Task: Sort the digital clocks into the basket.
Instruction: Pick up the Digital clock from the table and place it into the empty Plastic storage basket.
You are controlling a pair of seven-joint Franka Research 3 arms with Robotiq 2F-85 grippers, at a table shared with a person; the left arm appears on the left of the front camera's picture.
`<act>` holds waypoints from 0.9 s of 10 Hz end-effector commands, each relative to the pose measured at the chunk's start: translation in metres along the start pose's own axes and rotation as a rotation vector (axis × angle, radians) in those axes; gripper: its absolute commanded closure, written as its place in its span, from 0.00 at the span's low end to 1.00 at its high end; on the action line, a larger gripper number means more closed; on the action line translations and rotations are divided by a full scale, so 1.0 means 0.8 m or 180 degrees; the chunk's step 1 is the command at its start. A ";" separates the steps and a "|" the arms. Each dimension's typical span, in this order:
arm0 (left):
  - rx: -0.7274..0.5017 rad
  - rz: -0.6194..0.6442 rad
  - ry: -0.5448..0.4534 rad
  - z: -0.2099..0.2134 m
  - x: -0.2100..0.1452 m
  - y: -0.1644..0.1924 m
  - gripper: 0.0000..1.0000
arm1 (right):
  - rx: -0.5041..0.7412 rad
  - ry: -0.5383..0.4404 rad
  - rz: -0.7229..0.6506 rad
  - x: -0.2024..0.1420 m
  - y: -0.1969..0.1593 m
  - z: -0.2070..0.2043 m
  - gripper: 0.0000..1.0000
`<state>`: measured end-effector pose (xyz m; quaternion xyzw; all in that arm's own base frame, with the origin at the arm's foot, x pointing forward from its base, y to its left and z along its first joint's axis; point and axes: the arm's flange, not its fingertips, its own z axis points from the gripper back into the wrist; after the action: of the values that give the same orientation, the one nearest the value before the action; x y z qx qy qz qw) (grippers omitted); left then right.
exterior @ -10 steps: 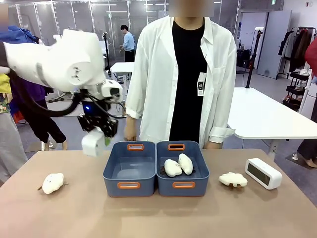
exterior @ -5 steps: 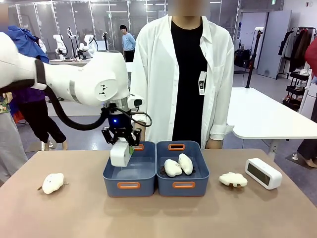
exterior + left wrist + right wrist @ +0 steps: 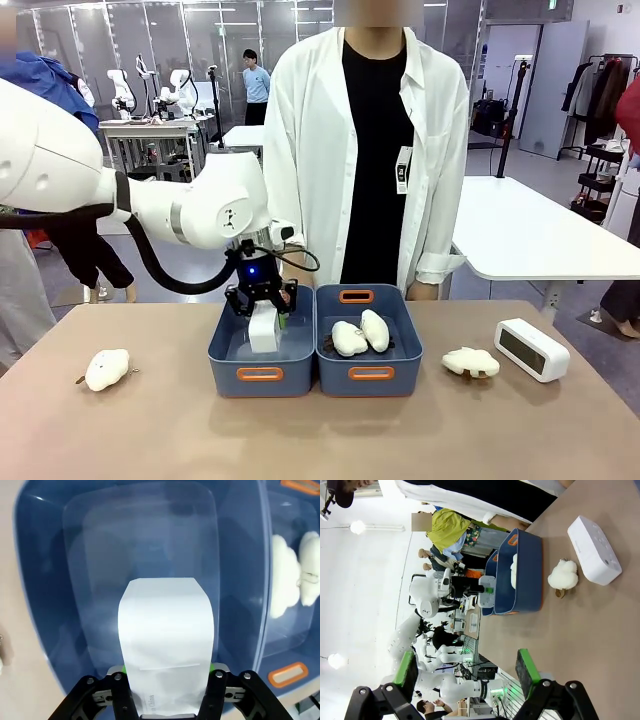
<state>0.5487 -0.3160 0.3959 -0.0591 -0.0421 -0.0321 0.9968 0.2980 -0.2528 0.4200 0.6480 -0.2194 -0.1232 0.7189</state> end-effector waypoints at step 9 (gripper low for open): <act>0.0018 0.0134 -0.0304 0.051 -0.023 0.019 0.00 | 0.0000 0.0017 0.0028 -0.003 0.003 0.002 0.00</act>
<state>0.5470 -0.3040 0.4188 -0.0511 -0.0718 -0.0130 0.9960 0.2980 -0.2528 0.4200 0.6480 -0.2195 -0.1232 0.7189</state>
